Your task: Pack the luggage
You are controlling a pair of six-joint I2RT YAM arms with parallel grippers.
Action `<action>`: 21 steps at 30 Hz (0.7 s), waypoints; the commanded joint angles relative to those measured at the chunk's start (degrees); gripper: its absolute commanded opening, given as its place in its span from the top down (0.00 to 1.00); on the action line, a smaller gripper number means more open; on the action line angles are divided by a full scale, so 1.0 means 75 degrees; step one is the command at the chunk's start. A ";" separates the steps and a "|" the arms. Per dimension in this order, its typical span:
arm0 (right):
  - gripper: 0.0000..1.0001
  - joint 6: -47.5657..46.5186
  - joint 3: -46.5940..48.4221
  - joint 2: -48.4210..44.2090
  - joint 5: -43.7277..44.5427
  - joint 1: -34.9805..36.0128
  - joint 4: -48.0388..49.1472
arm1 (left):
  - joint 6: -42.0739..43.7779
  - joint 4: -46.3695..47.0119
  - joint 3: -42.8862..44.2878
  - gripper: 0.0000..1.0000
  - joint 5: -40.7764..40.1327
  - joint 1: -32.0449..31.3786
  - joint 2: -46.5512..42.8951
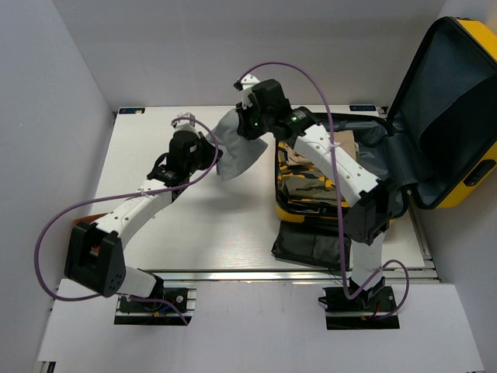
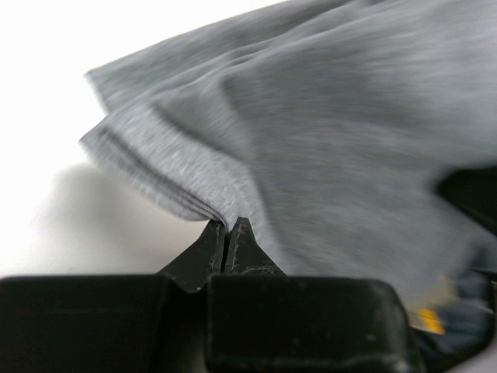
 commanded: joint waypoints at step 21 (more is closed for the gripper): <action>1.00 0.0388 -0.2173 -0.1951 0.1937 -0.3417 -0.0372 | 0.1206 -0.0165 0.6359 1.00 0.2085 -0.1766 0.4417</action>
